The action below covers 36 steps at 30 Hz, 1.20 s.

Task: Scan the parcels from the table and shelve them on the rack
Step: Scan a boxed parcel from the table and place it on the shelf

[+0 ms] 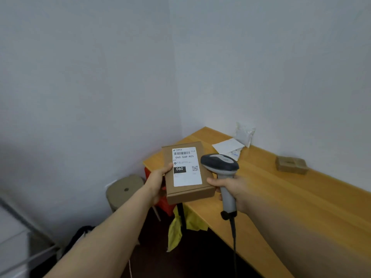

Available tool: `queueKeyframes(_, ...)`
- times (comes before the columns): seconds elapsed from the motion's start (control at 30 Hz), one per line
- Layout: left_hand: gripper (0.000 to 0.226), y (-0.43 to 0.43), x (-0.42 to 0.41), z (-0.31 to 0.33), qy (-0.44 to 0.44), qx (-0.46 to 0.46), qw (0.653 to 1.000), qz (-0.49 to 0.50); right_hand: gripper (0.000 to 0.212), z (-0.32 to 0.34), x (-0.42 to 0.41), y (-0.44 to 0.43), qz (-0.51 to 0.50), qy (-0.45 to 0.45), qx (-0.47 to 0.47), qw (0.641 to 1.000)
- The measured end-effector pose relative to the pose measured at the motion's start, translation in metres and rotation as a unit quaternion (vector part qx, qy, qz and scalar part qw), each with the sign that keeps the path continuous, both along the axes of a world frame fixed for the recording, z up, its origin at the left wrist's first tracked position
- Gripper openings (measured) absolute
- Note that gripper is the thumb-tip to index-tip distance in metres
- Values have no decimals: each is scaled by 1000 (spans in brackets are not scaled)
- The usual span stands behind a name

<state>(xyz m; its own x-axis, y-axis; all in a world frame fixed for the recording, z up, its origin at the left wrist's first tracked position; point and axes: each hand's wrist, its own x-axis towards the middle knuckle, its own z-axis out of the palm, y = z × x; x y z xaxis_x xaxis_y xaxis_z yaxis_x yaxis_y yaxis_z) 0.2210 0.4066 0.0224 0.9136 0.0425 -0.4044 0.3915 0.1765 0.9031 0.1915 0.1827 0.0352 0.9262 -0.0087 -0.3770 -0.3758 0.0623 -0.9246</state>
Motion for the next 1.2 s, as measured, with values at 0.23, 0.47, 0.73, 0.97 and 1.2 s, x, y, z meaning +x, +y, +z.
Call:
queueKeyframes(0.23,29,74,-95,2,-7,-5,999,40,24,-7,-50,62,76,16,2,997)
queueKeyframes(0.47,20,220,-261,4,3,-37,991,132,50,-12,-160,221,168,-9,59,984)
queueKeyframes(0.73,66,362,-491,14,7,-18,985,173,38,-8,-314,402,288,28,132,948)
queueKeyframes(0.97,38,440,-614,31,-39,-30,936,350,21,3,-401,523,392,32,144,908)
queueKeyframes(1.2,25,530,-668,46,-29,26,870,491,24,18,-437,630,474,-59,122,870)
